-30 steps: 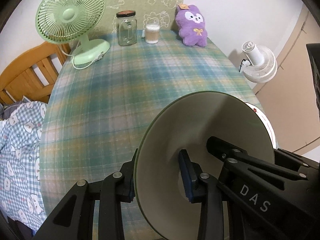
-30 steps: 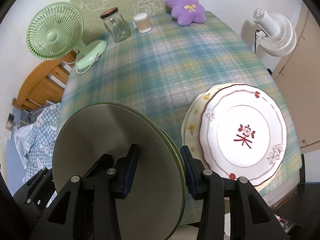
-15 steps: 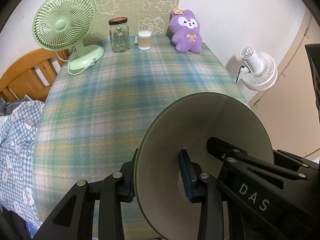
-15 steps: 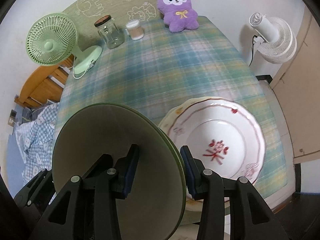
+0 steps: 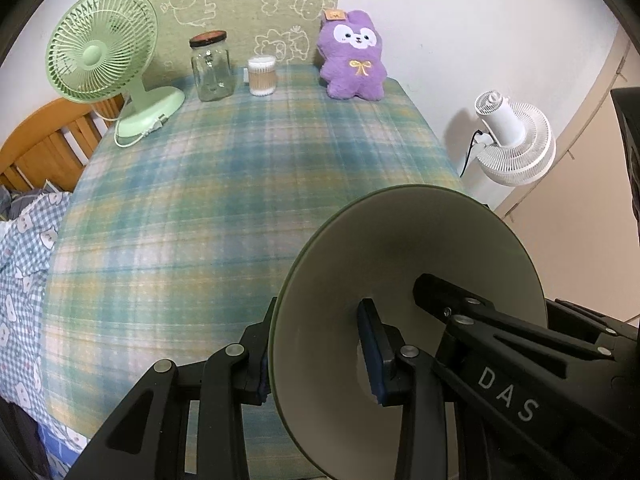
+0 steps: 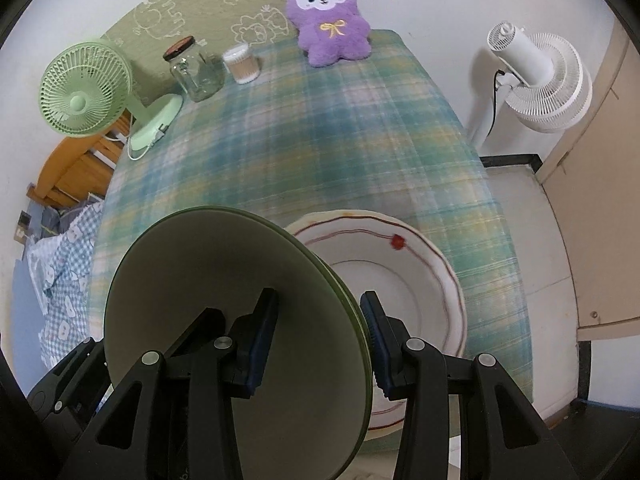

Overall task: Organize plates and bowls
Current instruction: 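Lower the bowl onto the stacked bowls on the plates with both grippers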

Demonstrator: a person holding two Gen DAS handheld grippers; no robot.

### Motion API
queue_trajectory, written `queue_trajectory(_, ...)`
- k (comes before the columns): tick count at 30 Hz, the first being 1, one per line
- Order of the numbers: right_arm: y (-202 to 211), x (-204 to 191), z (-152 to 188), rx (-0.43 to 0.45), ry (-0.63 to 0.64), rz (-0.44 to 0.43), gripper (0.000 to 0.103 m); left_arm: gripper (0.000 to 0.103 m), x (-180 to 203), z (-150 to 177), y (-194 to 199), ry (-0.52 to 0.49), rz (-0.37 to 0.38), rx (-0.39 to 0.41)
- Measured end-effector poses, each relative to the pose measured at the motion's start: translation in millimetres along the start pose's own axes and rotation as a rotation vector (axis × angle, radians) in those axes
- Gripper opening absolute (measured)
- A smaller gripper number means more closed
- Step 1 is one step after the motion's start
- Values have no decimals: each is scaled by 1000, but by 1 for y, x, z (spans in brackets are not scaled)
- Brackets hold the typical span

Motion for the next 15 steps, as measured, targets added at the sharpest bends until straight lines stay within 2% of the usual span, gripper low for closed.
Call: queue_trajectory(15, -39, 42, 4, -104, 41, -15, 46, 34, 31, 16, -42, 72, -32, -81)
Point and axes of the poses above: each gripper's, at about its wrist camera, not at the fingertips, and y roughly against the way its jaws point, x to its right, z to its underside, the point moved 8 cm from there along -y, roughly the way its jaws point, and after that the axes turned 6 degrees about z, right-handed, at the moved point
